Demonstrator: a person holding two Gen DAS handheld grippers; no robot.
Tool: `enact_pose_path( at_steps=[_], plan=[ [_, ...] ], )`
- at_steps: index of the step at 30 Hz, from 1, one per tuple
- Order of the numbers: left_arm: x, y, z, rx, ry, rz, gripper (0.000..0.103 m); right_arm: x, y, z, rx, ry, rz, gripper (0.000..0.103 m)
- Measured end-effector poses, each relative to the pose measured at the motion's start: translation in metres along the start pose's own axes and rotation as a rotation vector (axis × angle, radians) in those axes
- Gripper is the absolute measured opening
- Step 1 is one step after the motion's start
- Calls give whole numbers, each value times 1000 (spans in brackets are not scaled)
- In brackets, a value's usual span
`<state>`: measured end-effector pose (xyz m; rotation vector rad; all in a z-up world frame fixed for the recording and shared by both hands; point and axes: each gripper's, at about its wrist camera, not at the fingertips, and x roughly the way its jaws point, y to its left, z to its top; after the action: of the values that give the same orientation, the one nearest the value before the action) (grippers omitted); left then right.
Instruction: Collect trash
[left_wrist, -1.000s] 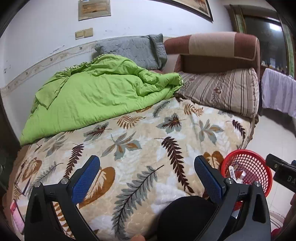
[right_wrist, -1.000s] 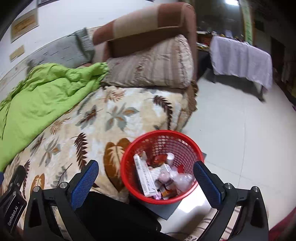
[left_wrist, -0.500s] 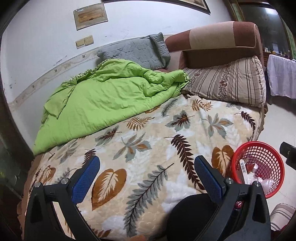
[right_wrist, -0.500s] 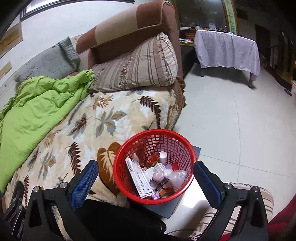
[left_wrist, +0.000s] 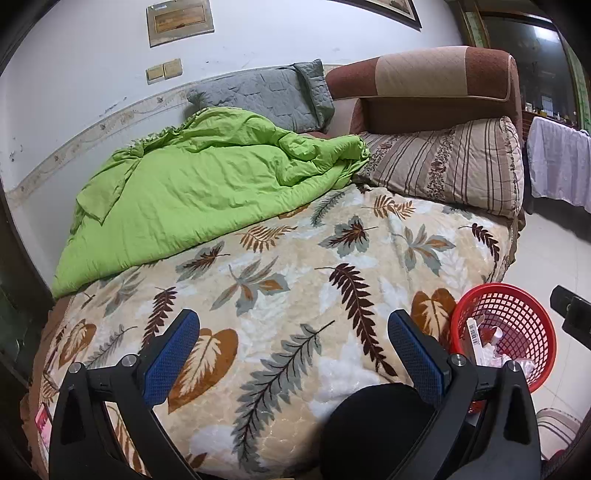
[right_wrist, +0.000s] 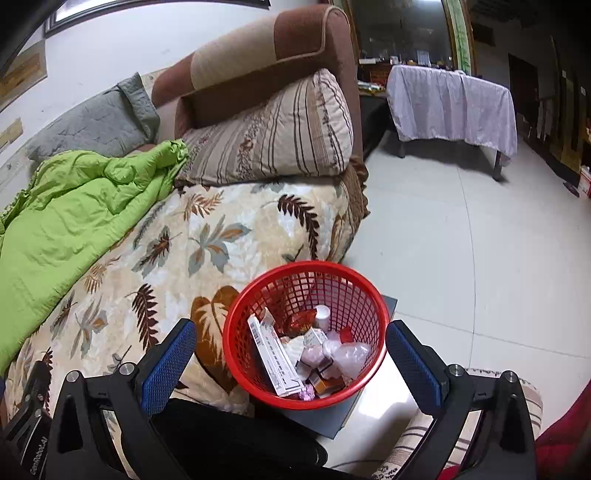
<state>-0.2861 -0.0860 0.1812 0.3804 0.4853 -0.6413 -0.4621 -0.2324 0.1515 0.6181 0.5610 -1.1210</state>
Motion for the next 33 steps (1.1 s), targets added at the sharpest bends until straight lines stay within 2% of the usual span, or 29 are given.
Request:
enact_pose_path(
  at_steps=[6,33],
  plan=[
    [0,1,-1,1,-2,-3,102,-9,5,-1,-17,-35,6,103],
    [1,-1,-2,-7,1,-5,101,-1,8,-3,-33,-4,-10,103]
  ],
)
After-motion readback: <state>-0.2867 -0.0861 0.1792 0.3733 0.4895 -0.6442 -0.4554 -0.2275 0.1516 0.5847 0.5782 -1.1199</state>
